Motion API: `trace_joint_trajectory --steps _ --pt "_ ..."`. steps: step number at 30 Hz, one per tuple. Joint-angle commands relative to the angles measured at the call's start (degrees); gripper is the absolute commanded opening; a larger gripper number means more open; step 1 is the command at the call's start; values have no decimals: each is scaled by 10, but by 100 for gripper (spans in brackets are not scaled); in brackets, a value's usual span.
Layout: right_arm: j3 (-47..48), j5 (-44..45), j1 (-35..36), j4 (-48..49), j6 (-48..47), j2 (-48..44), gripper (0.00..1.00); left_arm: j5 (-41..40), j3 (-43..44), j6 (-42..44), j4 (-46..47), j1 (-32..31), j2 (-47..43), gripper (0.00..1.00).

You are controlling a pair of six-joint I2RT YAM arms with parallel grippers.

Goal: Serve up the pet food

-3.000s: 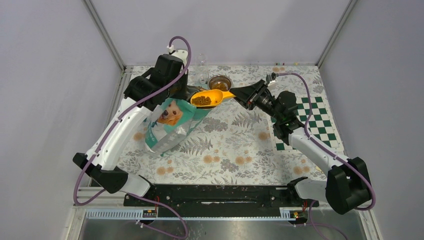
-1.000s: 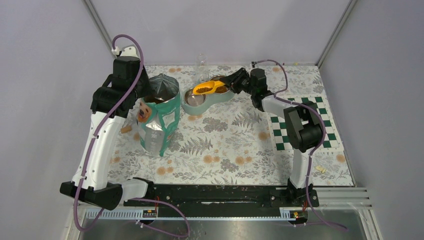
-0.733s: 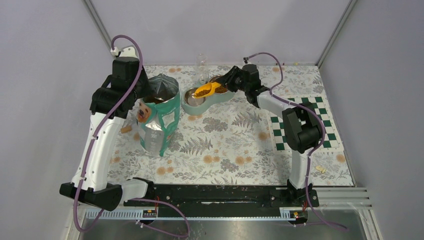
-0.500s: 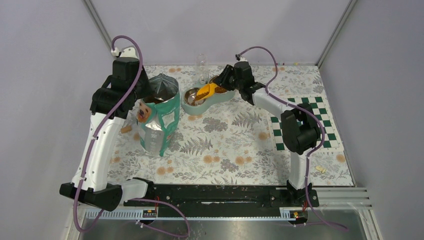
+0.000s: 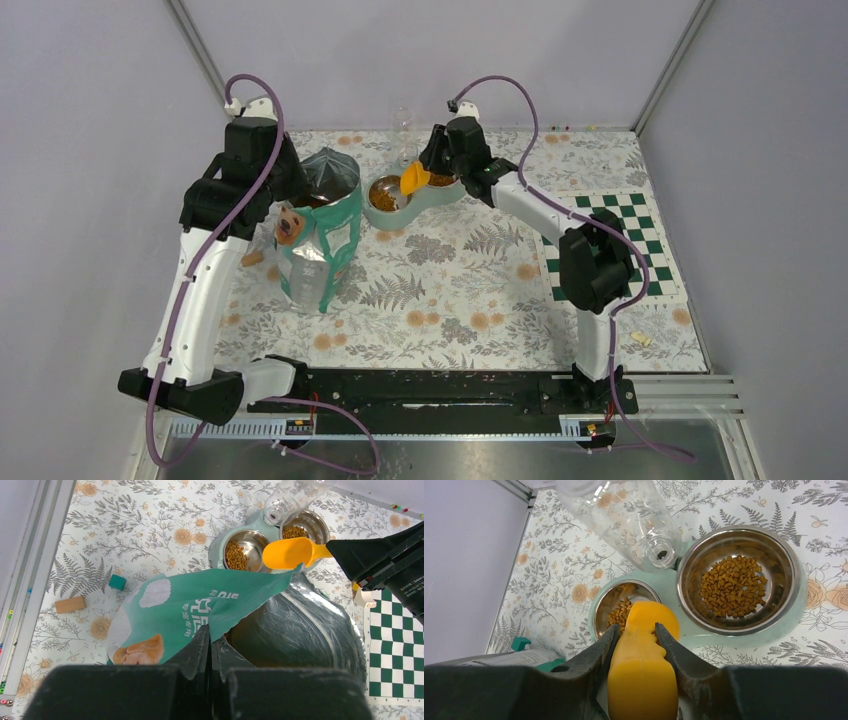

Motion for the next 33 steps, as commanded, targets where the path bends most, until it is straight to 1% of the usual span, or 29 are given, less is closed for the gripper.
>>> trace_joint_trajectory --steps 1,4,7,10,11,13,15,19,20,24,27,30,33 --pt "57 18 4 -37 -34 -64 0 27 -5 -5 -23 3 -12 0" --pt "94 -31 -1 -110 -14 -95 0 34 0 -12 -23 3 -7 0" --pt "127 -85 -11 -180 30 -136 0 33 11 -28 -25 1 1 0" --pt "163 -71 -15 -279 47 -187 0 14 25 -39 -32 -7 10 0" --pt "167 -61 -15 -294 49 -208 0 6 27 -41 -33 -11 12 0" --pt "158 -62 -15 -295 50 -258 0 -8 33 -46 -32 -22 15 0" --pt "162 -93 -16 -295 53 -280 0 -11 38 -52 -29 -32 20 0" --pt "174 -208 -15 -284 82 -296 0 -1 57 -72 -25 -46 35 0" --pt "163 -237 -15 -269 96 -302 0 0 58 -76 -20 -48 38 0" --pt "111 -270 -15 -213 152 -322 0 18 61 -94 -5 -54 50 0" --pt "95 -271 -13 -212 168 -314 0 31 56 -104 10 -61 54 0" --pt "111 -190 10 -290 134 -304 0 60 33 -122 34 -63 54 0" --pt "108 -180 19 -296 129 -287 0 85 3 -140 60 -68 54 0"
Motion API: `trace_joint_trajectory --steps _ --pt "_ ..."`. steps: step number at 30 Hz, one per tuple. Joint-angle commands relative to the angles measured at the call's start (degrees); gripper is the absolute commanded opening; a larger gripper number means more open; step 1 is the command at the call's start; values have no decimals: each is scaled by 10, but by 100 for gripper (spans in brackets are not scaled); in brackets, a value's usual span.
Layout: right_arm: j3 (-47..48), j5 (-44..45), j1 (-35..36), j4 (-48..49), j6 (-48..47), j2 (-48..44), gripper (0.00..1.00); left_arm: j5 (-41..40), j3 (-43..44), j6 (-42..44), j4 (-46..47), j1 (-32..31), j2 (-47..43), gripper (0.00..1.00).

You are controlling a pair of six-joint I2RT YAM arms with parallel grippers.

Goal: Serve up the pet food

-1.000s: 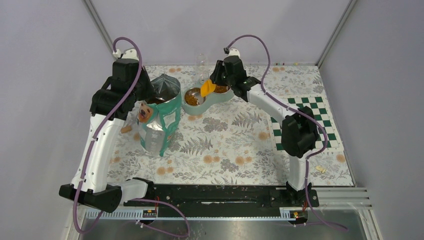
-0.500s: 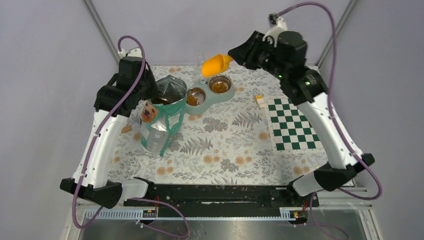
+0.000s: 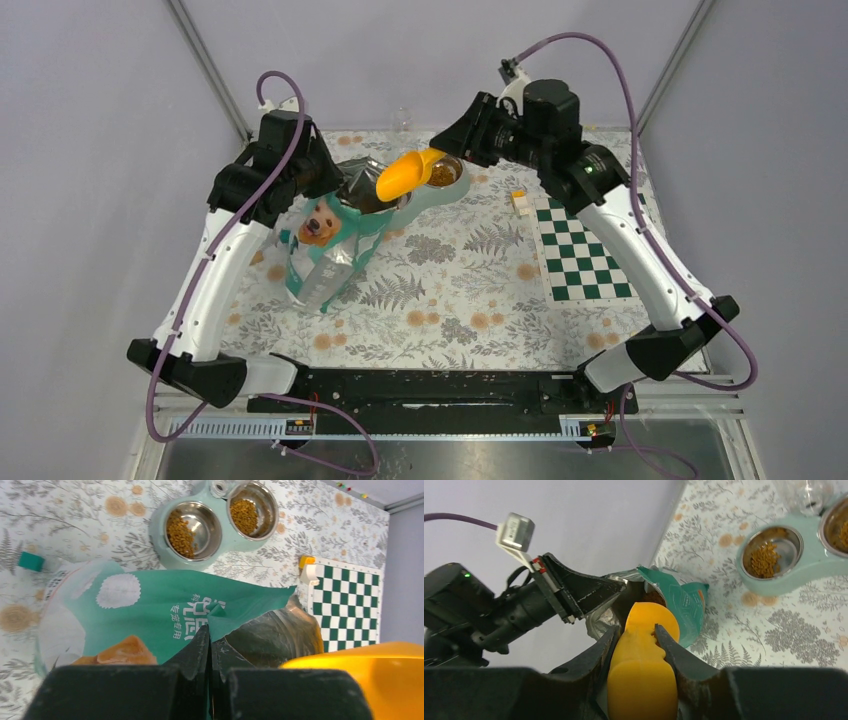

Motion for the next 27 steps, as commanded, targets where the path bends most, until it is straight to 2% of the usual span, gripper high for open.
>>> trace_joint_trajectory --steps 1,7,15,22,27 --pt "6 31 20 -18 -7 14 0 47 -29 -37 73 -10 3 0" --pt "-26 57 32 -26 -23 48 0 69 -47 -47 95 -29 19 0" --pt "-79 101 82 -23 -61 78 0 68 -55 -63 120 -64 44 0" --pt "-194 104 97 98 -37 87 0 61 -44 -67 122 -76 64 0" --pt "-250 75 100 168 -8 101 0 64 -40 -67 122 -78 71 0"
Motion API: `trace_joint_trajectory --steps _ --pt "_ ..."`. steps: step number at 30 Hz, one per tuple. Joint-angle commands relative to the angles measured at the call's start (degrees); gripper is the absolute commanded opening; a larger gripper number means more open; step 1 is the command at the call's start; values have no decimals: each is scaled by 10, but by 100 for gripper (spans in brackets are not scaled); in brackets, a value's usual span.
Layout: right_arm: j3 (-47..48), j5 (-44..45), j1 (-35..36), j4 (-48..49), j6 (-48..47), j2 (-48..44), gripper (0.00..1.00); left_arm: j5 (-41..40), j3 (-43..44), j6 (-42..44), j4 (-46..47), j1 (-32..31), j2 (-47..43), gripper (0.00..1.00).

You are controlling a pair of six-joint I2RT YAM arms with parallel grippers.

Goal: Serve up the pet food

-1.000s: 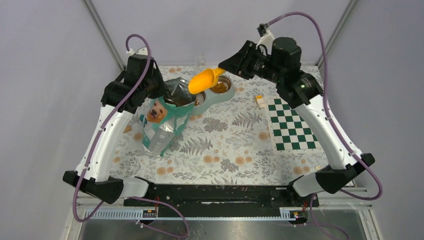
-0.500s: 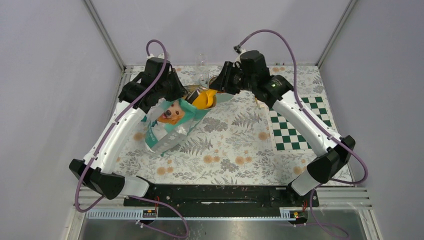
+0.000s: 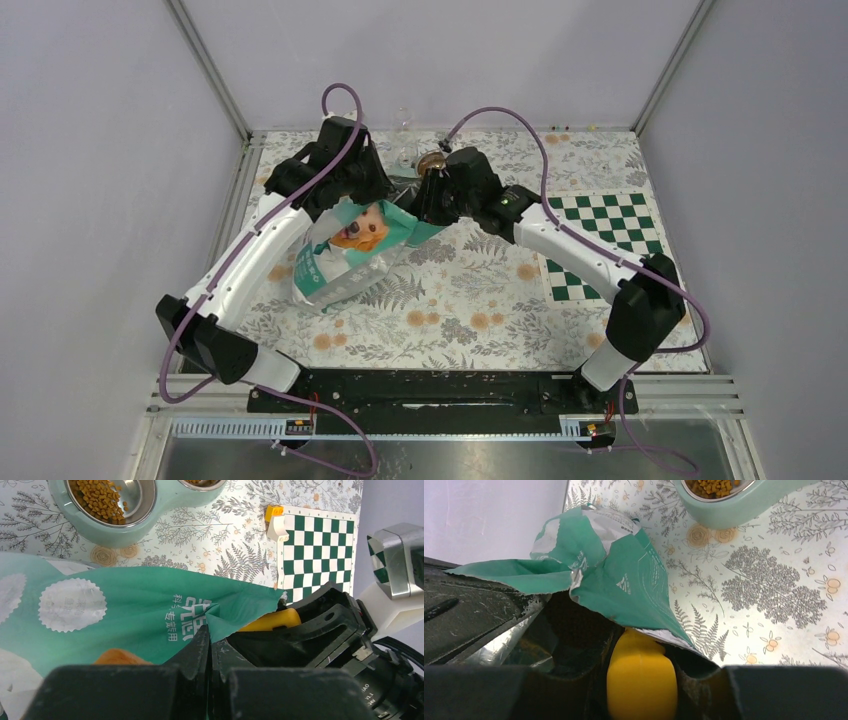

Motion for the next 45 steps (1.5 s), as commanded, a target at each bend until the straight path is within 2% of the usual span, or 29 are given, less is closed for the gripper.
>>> trace_joint_trajectory --steps 1,10,15,21,28,45 --pt "-44 -23 6 103 39 13 0 -14 11 -3 34 6 1 0" --pt "-94 -121 2 249 161 49 0 -16 13 -9 34 6 -3 0" --pt "-123 -181 -13 360 264 61 0 -26 11 -7 32 6 -11 0" --pt "-152 -214 -36 449 331 49 0 -44 15 3 24 6 -17 0" --pt "-197 -219 -70 504 369 -1 0 -80 25 29 7 6 -24 0" --pt "-269 -218 -164 526 378 -109 0 -128 18 88 -12 17 -66 0"
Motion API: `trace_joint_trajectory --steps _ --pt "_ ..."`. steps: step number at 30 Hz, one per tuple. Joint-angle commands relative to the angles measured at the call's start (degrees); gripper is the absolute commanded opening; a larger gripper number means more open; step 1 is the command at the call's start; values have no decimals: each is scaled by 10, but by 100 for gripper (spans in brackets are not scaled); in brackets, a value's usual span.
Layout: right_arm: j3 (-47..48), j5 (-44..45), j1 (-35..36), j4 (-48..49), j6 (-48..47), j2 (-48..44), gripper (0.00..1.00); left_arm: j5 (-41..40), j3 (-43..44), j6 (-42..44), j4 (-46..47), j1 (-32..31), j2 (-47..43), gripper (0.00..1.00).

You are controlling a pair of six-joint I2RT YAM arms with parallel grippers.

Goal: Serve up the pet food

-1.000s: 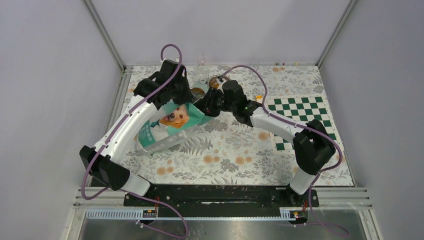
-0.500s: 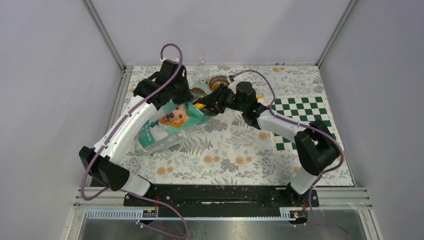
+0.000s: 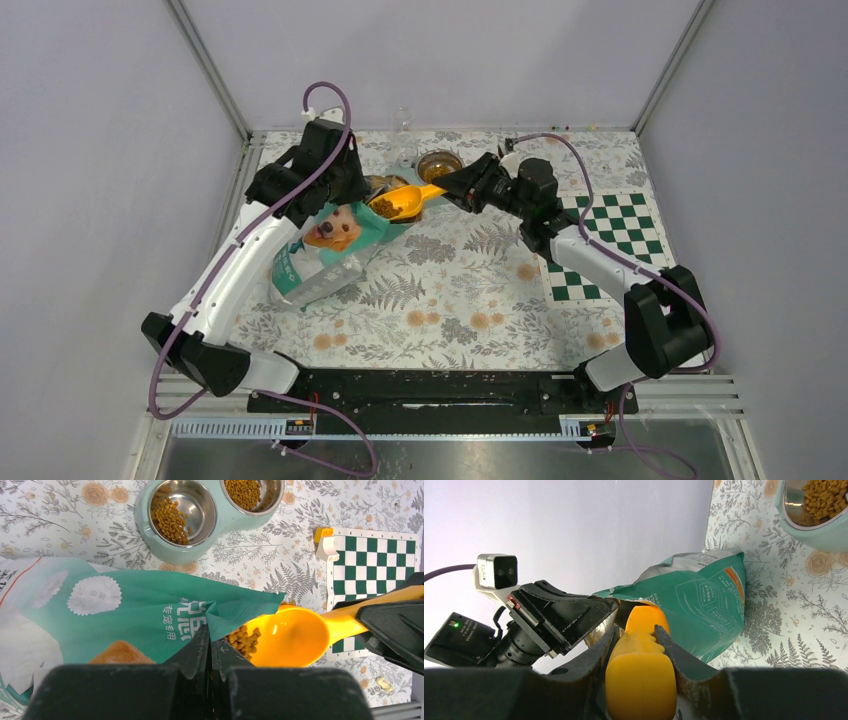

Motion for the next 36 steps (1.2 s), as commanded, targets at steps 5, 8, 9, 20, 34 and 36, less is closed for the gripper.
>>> trace_joint_trajectory --steps 5,8,9,20,34,36 --pt "-8 -21 -23 89 16 -39 0 -30 15 19 25 15 -42 0" --pt "-12 -22 -27 127 30 -37 0 -29 12 23 26 21 -48 0" --pt "-11 -22 -28 133 32 -38 0 -29 12 23 26 23 -50 0" --pt "8 -24 -33 128 22 -46 0 -22 6 28 22 54 -68 0" --pt "49 -23 -42 96 31 -59 0 -15 1 32 23 79 -83 0" --pt "49 -23 -50 114 54 -56 0 -17 -1 33 21 84 -86 0"
